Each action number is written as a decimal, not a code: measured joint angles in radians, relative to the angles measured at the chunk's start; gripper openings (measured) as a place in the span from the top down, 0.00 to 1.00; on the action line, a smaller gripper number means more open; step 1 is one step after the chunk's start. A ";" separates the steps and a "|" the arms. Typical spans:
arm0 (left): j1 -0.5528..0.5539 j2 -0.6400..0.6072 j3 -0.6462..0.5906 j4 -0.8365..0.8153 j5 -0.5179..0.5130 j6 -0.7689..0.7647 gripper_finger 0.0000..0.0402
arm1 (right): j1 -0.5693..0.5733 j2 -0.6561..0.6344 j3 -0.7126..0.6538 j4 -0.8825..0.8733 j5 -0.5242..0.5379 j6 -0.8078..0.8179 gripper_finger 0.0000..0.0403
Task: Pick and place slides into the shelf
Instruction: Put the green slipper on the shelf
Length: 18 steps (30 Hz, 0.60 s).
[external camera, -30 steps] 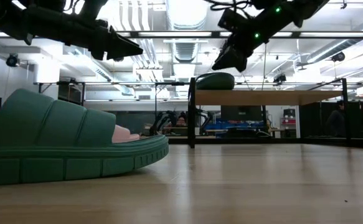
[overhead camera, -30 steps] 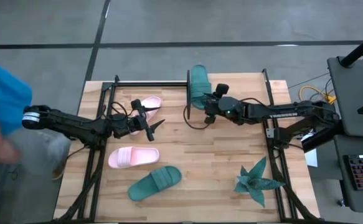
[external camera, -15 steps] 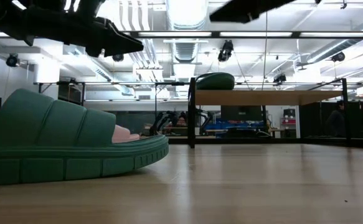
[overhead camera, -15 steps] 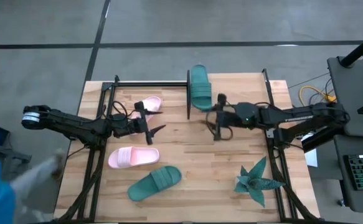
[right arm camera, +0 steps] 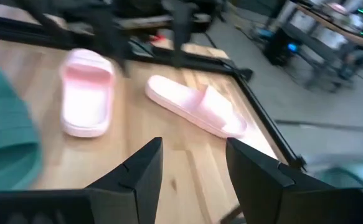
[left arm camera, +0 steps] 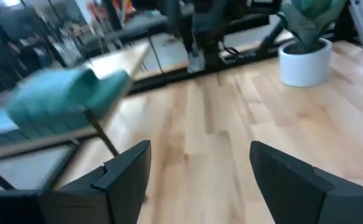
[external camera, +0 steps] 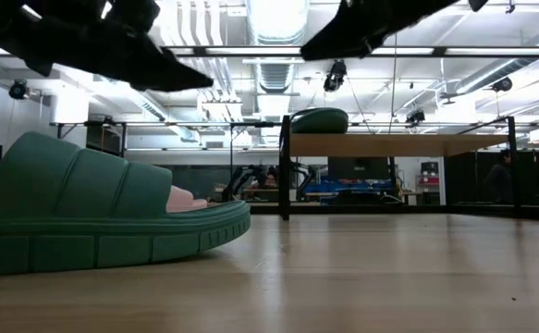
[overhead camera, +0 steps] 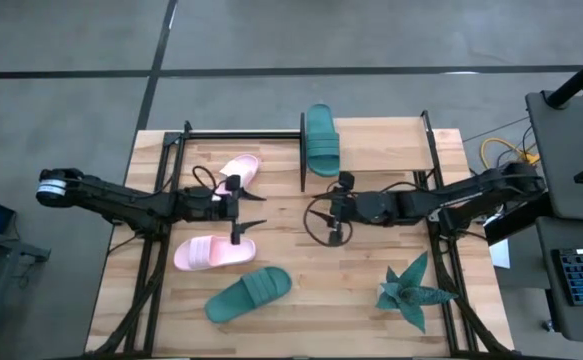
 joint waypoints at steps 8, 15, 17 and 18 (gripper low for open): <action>-0.154 -0.006 0.047 -0.144 0.002 -0.102 0.36 | 0.001 0.038 0.000 0.047 0.025 -0.029 0.59; -0.399 -0.002 0.111 -0.262 -0.122 -0.105 0.36 | 0.001 -0.023 0.000 0.034 0.020 -0.056 0.60; -0.481 0.001 0.131 -0.315 -0.230 -0.126 0.36 | 0.001 -0.034 0.000 0.022 0.020 -0.058 0.60; -0.522 0.005 0.143 -0.332 -0.285 -0.132 0.36 | 0.001 -0.037 0.000 0.017 0.020 -0.059 0.61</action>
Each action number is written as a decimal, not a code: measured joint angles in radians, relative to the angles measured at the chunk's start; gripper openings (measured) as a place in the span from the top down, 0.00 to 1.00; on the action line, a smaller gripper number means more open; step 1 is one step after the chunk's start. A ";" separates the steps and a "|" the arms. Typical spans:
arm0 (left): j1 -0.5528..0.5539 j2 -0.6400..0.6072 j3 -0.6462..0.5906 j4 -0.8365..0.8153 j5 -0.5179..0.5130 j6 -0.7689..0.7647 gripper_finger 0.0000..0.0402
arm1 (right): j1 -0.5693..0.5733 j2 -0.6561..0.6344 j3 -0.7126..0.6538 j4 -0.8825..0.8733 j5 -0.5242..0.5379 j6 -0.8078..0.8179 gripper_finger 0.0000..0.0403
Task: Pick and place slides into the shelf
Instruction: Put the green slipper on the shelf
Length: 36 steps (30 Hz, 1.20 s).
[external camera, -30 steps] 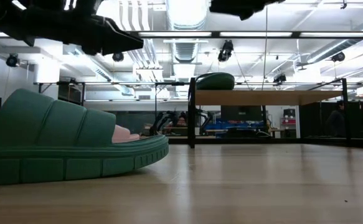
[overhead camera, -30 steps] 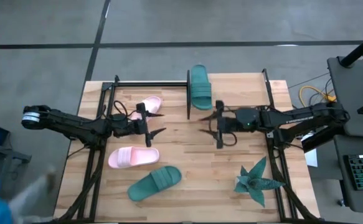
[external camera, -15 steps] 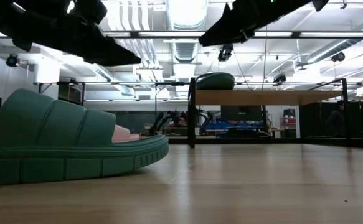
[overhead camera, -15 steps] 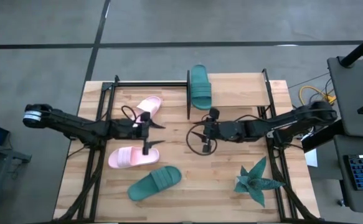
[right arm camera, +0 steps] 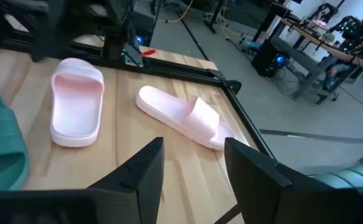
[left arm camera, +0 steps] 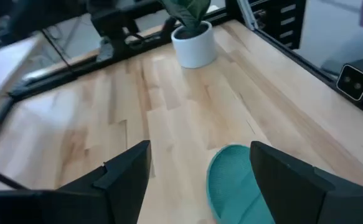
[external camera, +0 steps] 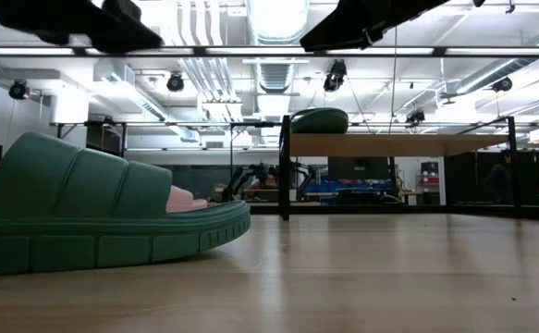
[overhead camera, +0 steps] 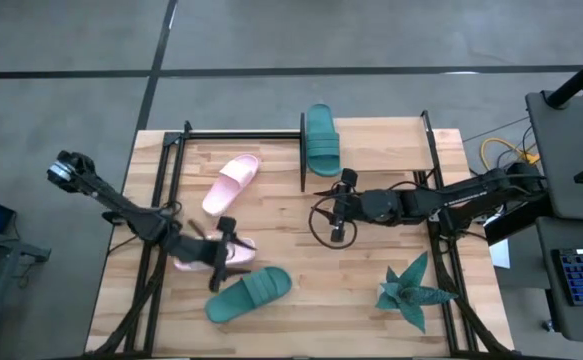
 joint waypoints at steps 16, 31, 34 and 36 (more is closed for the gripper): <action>-0.277 0.270 0.045 -0.041 -0.382 -0.155 0.36 | 0.000 0.000 0.000 0.002 -0.001 -0.015 0.67; -0.321 0.435 0.134 -0.116 -0.290 -0.336 0.36 | 0.000 0.000 0.000 -0.003 -0.001 0.010 0.66; -0.320 0.446 0.126 -0.128 -0.298 -0.337 0.36 | 0.000 0.000 0.000 -0.003 -0.001 0.011 0.66; -0.319 0.459 0.122 -0.138 -0.315 -0.337 0.36 | 0.000 0.000 0.000 -0.003 -0.001 0.011 0.66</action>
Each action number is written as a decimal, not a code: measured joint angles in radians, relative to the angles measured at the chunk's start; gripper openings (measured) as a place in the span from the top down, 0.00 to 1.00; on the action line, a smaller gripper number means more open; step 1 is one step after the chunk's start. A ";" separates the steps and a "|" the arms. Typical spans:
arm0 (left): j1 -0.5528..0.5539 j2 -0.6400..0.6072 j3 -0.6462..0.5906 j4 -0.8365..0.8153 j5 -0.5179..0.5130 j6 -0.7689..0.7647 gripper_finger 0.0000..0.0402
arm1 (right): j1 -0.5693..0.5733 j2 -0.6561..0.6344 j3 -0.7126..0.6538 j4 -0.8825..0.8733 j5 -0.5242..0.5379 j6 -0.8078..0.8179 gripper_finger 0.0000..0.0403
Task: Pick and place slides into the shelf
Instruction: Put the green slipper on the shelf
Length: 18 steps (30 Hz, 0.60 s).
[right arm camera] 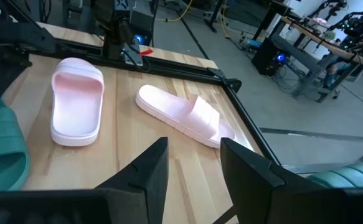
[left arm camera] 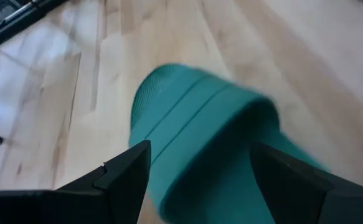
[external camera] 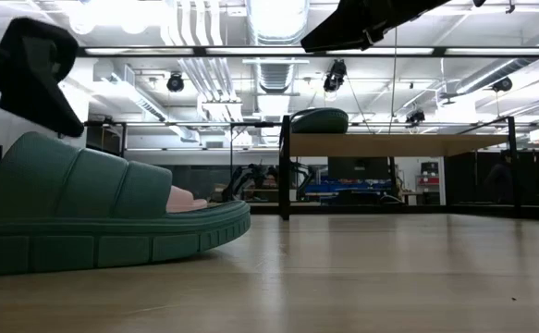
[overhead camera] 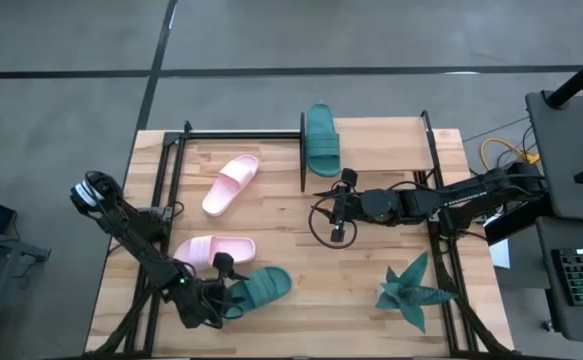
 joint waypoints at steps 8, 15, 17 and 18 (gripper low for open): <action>0.000 0.016 -0.002 -0.045 -0.089 -0.001 0.36 | 0.000 0.000 0.000 -0.002 -0.002 -0.001 0.67; 0.000 0.016 -0.003 -0.043 -0.120 0.000 0.36 | 0.000 0.004 0.000 -0.011 -0.003 -0.001 0.69; 0.000 0.019 -0.004 -0.043 -0.134 0.000 0.36 | 0.000 0.010 0.000 -0.011 -0.003 -0.001 0.69; 0.000 0.022 -0.004 -0.043 -0.136 0.000 0.36 | 0.000 0.013 0.000 -0.012 -0.003 -0.001 0.69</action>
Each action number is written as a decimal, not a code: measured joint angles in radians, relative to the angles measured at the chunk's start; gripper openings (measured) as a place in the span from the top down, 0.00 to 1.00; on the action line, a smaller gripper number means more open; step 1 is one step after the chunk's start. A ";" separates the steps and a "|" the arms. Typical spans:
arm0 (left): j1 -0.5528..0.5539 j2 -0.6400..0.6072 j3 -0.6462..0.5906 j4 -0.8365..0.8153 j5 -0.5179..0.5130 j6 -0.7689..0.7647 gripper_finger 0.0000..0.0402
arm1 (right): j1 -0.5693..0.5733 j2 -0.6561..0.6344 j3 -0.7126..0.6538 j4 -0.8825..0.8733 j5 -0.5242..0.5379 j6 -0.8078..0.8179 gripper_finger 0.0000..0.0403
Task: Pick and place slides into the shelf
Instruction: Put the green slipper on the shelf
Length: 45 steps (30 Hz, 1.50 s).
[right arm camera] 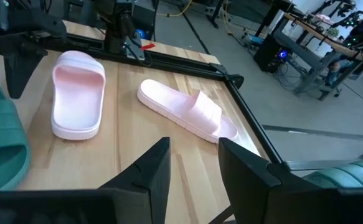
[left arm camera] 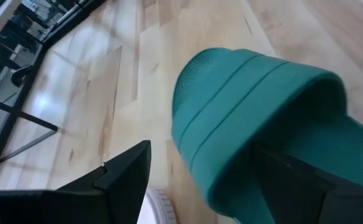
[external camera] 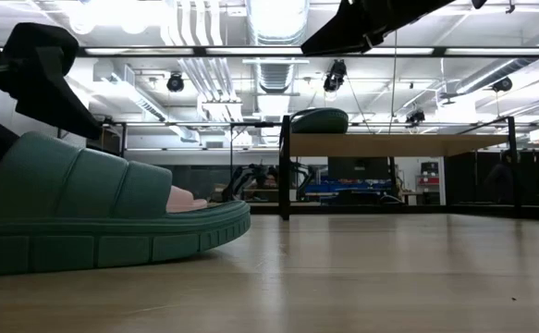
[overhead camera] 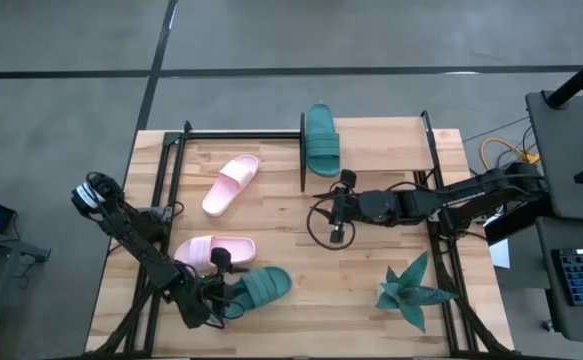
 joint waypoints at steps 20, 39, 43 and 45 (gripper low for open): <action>0.006 0.013 -0.014 0.002 -0.054 -0.003 0.36 | 0.000 0.009 0.000 -0.011 0.000 0.001 0.72; 0.027 0.098 -0.006 0.007 -0.059 -0.025 0.36 | 0.000 0.010 0.000 -0.014 0.001 0.001 0.76; 0.027 0.118 0.007 0.012 -0.102 -0.021 0.36 | 0.000 0.010 0.000 -0.014 0.001 -0.001 0.76; 0.028 0.122 0.007 0.012 -0.112 -0.021 0.36 | 0.000 0.010 0.000 -0.014 0.001 -0.002 0.75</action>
